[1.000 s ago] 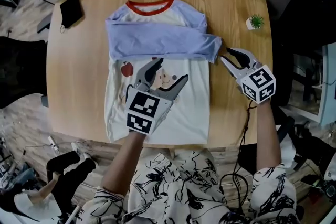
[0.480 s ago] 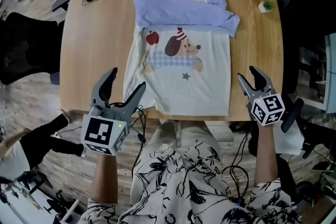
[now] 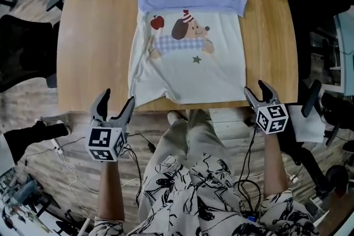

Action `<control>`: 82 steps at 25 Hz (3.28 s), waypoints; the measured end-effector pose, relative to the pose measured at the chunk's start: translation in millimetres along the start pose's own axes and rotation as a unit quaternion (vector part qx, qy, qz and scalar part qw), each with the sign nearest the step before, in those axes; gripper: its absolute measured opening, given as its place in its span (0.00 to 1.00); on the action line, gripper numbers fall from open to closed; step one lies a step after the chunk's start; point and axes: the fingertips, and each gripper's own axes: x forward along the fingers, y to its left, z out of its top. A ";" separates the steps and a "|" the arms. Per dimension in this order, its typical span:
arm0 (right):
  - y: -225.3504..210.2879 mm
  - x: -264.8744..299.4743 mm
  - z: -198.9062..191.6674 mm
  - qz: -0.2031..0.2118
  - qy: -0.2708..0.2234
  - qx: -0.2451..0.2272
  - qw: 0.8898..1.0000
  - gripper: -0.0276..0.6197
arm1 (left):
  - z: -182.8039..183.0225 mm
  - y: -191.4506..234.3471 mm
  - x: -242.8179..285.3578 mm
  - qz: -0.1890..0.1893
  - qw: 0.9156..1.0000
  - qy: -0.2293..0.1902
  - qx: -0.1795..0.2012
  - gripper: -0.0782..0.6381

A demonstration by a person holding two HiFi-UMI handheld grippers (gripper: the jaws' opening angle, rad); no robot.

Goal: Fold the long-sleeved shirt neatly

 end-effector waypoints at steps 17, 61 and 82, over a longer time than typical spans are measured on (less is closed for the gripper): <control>18.6 19.7 -55.0 -0.036 0.002 0.030 0.999 0.36 | -134.5 7.0 62.9 0.023 0.994 0.089 -0.062 0.53; -63.9 -48.1 286.2 0.056 -0.172 0.031 0.983 0.10 | 226.4 48.2 16.9 0.015 0.988 -0.129 -0.078 0.15; -134.9 160.1 365.7 0.049 -0.084 0.051 0.994 0.10 | 272.2 157.1 237.9 0.068 0.996 -0.031 -0.046 0.15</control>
